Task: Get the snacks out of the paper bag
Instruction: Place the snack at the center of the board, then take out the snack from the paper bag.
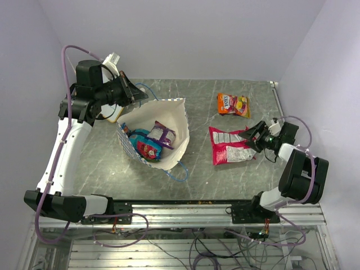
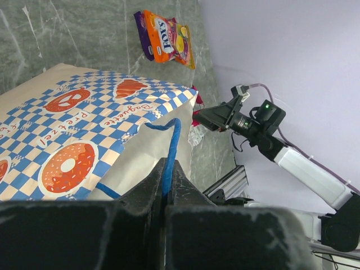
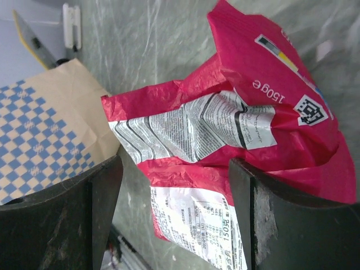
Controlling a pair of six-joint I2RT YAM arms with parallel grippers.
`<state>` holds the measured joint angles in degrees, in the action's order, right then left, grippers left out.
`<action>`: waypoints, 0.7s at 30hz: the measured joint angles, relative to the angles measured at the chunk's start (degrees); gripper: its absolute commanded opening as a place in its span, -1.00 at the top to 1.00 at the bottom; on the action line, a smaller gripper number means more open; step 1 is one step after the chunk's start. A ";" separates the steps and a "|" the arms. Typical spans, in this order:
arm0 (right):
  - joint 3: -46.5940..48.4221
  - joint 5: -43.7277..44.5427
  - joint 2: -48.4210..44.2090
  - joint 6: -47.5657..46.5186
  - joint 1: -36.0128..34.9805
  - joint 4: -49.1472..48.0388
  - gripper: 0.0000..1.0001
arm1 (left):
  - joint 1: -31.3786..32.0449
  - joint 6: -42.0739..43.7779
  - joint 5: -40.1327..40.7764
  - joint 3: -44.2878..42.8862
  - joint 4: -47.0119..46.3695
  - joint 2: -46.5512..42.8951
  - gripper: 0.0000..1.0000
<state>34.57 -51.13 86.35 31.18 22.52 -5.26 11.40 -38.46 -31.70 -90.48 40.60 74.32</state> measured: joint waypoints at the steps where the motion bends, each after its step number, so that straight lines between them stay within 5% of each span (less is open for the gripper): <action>1: 0.94 1.46 -0.70 -0.76 0.04 1.95 -0.52 | 0.00 0.04 0.00 0.00 0.00 0.00 0.86; 7: 13.25 9.25 -5.95 -5.60 -6.19 13.03 -0.53 | 0.00 -0.15 -0.26 0.31 -0.57 -0.09 0.86; 13: 25.22 12.68 -11.43 -9.09 -29.07 12.68 -0.53 | 0.00 -0.98 -2.80 2.78 -3.76 -0.79 0.86; 21: 24.79 22.62 -20.37 -21.20 -57.66 7.69 -0.46 | 0.31 -0.81 -4.63 11.19 -6.91 -7.82 0.86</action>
<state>59.35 -28.51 65.98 9.98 -35.14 2.44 11.70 -39.27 -36.34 -79.29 33.69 66.50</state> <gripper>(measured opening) 0.747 0.084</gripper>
